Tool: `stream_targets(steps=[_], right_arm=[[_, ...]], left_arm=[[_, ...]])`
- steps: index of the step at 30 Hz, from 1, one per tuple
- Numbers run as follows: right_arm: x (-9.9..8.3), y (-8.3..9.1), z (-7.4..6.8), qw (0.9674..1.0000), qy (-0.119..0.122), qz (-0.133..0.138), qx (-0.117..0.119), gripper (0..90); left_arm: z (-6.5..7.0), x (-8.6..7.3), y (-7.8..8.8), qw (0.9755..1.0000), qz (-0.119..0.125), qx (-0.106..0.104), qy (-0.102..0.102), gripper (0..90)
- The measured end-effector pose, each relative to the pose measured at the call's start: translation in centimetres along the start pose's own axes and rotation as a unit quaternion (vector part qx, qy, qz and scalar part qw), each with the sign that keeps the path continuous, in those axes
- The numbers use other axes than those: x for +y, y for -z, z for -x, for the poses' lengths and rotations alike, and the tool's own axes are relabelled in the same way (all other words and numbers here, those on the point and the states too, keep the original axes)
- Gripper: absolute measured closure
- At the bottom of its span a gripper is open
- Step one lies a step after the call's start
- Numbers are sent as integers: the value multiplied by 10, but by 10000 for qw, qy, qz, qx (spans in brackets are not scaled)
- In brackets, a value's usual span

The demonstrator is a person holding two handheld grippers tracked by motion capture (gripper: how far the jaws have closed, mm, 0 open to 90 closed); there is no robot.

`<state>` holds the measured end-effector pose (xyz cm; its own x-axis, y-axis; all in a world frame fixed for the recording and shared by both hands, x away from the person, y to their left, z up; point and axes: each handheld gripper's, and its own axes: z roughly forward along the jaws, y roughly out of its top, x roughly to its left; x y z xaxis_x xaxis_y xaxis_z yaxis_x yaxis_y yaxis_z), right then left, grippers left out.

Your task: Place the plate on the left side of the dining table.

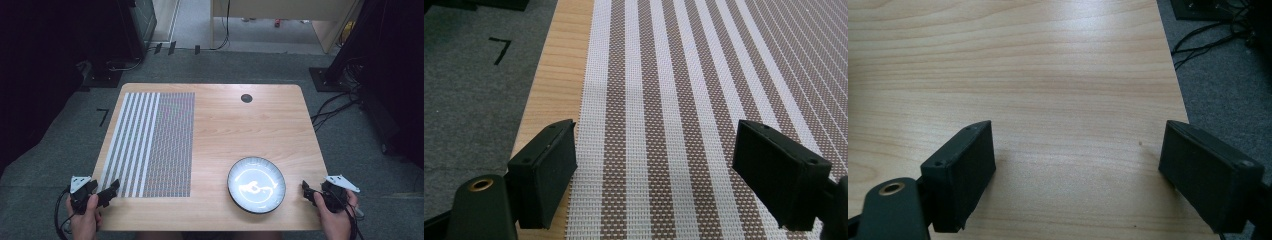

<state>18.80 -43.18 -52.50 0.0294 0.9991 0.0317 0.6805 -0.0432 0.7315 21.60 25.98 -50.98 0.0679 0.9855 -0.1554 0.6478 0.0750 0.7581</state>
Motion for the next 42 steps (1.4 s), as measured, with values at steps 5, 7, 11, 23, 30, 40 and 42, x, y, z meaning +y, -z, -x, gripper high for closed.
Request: stream_targets(steps=[5, 7, 11, 23, 30, 40, 42], right_arm=[[0, 0, 0, 10000, -78, 19, -48, 145], [0, 1, -1, 9999, -140, 19, -60, 147], [2, 5, -3, 9997, -123, 114, -162, 150], [11, 22, -13, 9983, -289, 499, 85, 146], [19, 35, -22, 9964, -386, 701, 276, 148], [23, 44, -33, 9936, -379, 914, 540, 145], [24, 44, -36, 9936, -395, 907, 549, 145]], left_arm=[[1, 0, 1, 10000, 42, -58, 28, 179], [0, 1, 2, 9999, 62, -142, 47, 179], [3, 0, 3, 9999, 83, -111, 7, 179], [12, 2, 8, 9998, 146, -143, -61, 179], [20, 3, 11, 9995, 183, -216, -159, 179], [35, 2, 11, 9988, 141, -377, -290, 179], [39, 2, 10, 9987, 136, -402, -299, 179]])
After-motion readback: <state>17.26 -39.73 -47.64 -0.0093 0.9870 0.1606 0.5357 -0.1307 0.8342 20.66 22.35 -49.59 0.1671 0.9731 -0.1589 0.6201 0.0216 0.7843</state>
